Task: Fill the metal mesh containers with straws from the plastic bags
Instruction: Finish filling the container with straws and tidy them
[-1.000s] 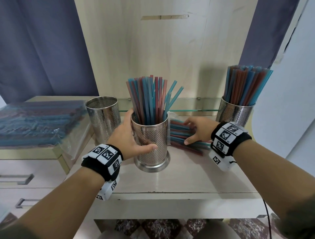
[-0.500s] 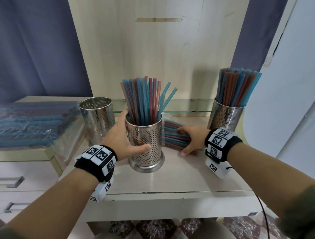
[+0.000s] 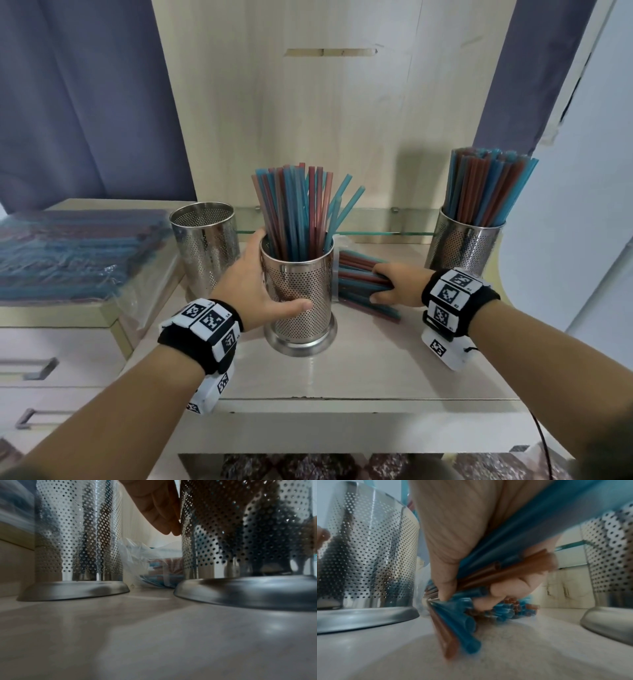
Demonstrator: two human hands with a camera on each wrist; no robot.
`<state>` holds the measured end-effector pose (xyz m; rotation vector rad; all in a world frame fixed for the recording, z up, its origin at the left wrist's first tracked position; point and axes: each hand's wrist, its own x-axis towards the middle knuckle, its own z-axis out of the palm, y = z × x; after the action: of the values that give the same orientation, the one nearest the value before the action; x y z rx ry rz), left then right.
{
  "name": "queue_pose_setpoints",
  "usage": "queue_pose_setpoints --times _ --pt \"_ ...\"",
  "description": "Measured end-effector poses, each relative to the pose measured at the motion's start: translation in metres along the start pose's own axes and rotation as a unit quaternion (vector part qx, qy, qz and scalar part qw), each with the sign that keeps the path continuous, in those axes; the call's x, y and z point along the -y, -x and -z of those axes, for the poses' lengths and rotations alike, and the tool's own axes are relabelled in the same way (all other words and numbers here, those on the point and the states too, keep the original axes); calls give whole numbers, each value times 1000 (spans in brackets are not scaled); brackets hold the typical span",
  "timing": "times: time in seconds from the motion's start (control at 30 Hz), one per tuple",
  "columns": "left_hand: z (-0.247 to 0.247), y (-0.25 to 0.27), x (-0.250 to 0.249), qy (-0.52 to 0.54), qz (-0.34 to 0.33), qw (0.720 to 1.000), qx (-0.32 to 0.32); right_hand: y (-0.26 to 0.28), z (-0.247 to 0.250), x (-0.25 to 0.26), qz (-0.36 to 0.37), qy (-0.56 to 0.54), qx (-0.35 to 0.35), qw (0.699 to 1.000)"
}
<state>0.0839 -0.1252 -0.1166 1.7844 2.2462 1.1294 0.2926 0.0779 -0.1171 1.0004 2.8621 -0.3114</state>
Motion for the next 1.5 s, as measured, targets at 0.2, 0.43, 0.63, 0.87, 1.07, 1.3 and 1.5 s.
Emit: queue_pose_setpoints --times 0.2,0.43,0.63,0.87,1.07,1.3,1.5 --pt "0 1 0 5 -5 1000 -6 19 8 -20 13 -50 -15 999" --pt "0 2 -4 -1 -21 1000 -18 33 4 -39 8 -14 -49 999" --pt "0 2 -3 7 -32 999 -25 44 6 -53 9 -24 -65 998" --pt "-1 3 -3 5 -25 999 -26 77 4 -80 7 -39 -65 997" --pt "-1 3 -4 1 -13 1000 -23 96 -1 -97 -6 -84 -93 992" --pt "-1 6 -12 -7 0 1000 -20 109 -1 -101 -9 -154 -146 977" --pt "-1 7 -14 -17 0 999 -30 114 6 -78 4 -319 -227 920"
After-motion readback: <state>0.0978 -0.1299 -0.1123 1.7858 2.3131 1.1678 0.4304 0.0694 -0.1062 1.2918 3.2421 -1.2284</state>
